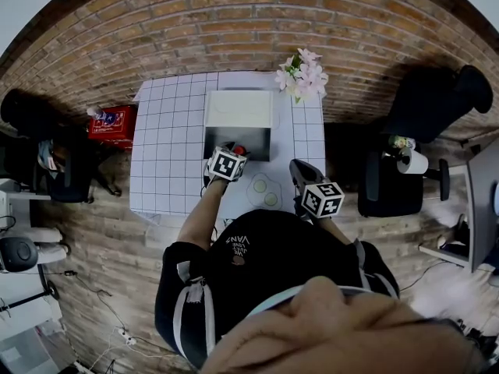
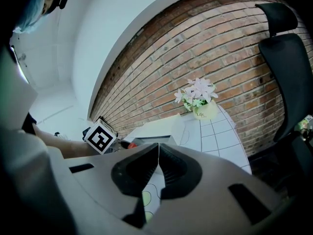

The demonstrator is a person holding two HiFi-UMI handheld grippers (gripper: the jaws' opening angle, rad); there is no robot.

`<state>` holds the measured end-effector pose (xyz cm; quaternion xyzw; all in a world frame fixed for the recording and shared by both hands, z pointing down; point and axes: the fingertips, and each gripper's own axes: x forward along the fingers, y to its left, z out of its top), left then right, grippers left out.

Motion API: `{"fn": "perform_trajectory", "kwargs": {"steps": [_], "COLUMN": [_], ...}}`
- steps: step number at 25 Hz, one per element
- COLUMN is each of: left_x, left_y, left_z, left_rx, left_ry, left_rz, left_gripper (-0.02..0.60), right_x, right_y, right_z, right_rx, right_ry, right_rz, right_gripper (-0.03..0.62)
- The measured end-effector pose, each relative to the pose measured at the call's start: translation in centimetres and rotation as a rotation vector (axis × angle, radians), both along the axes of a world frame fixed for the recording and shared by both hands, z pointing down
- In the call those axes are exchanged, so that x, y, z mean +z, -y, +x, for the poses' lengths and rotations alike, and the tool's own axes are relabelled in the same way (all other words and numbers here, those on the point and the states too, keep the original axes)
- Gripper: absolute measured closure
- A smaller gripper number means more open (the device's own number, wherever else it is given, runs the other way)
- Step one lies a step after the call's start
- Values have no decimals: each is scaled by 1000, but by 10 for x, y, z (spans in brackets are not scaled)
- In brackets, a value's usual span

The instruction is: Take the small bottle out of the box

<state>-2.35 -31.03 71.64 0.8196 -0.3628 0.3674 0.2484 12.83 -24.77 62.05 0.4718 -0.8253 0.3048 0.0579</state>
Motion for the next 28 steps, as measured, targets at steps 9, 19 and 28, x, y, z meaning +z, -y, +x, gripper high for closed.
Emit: {"fn": "perform_trajectory", "kwargs": {"steps": [9, 19, 28], "left_x": [1, -1, -4], "left_y": [-4, -3, -5], "left_z": [3, -2, -2], "left_rx": [7, -13, -32], "left_ry": [-8, 16, 29], "left_rz": [-26, 8, 45], "left_gripper": [350, 353, 353], "right_x": [0, -3, -3], "right_y": [-4, -11, -14], "right_z": [2, 2, 13], "right_rx": [25, 19, 7], "right_ry": [7, 0, -3], "right_rz": [-1, -1, 0], "right_gripper": [591, 590, 591]}}
